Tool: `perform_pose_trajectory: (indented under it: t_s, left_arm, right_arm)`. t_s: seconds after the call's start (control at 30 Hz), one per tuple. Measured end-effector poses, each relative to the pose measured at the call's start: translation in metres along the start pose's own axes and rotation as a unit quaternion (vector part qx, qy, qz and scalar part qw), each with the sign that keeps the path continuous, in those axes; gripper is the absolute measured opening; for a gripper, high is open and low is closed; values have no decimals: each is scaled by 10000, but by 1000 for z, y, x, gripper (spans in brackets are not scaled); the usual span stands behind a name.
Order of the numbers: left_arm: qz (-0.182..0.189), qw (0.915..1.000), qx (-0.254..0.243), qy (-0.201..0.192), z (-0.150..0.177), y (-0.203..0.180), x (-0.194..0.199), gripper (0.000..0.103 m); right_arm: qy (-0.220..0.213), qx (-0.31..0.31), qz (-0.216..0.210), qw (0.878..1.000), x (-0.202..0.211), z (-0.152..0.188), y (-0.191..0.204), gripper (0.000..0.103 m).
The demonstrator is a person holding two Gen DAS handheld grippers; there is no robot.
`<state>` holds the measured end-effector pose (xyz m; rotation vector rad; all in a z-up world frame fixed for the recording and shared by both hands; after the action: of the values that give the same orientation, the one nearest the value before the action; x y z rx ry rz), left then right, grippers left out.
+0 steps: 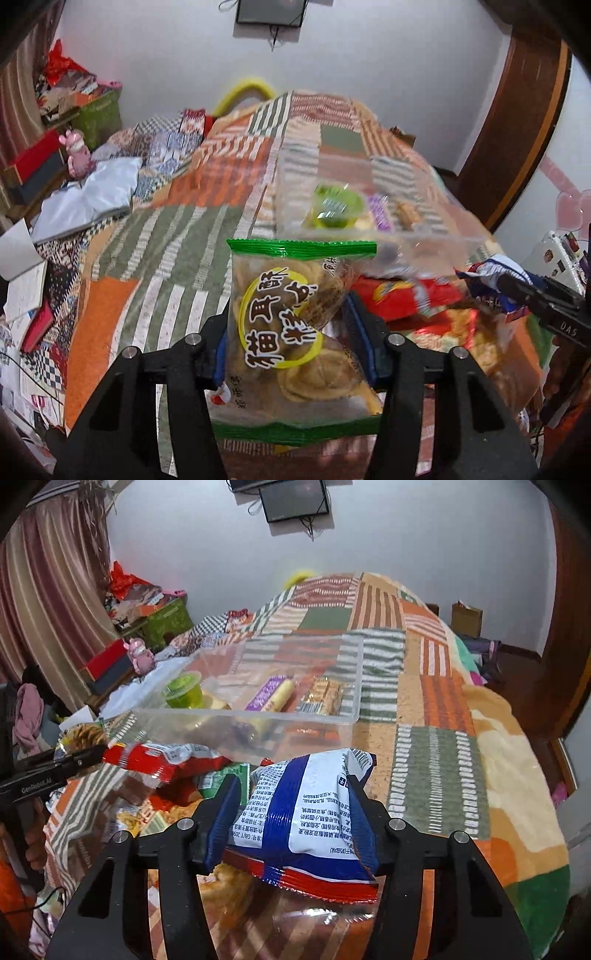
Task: Organize snacks
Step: 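Drop cookie bag into the box with left tool while right tool drops the chip bag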
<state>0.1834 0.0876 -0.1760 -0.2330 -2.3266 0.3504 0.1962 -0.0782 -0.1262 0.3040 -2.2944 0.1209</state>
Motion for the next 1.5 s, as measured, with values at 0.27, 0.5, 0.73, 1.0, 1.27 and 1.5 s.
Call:
perform_pose_trajectory:
  t_s: [0.27,0.5,0.73,1.0,1.27,1.5]
  left_arm:
    - [176,9993,-159,-295,-33,-27,10,53]
    - [322,9982,-284,-407,-58,-47,5,53]
    - [435,9979,-386,-294,-76,-58,-17,53]
    - [505,9971,-569,-73,-92,-69,-54,53]
    - [560,9958,-642,348,-93,-74,-96,53]
    - [559,9930,-734,733,-88,-73,-125,53]
  right_arm:
    - [-399,-7,-76,9992,28,-20,2,52]
    - [-744,69,-123,9971,39,-48,7,52]
    - [-878,56,-155,9960,25,-71,11,53]
    - [-778,57,-135,9969,-4,-85,10,53]
    - [-530,147,-112,9984,-33,-87,8,53]
    - [-270,333,-103,9990,-60,-82,13,53]
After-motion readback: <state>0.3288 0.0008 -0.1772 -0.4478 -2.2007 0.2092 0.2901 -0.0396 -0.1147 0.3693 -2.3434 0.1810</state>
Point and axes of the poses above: each gripper's, at about its wrist camera, not at the fingertips, and x roughly against the way its jaws point, y to its left, z to its underside, the point moved 9 cm from there along -x, roughly the way its jaws point, and after that the axes turned 14 degrees about z, right-handed, at the moved point
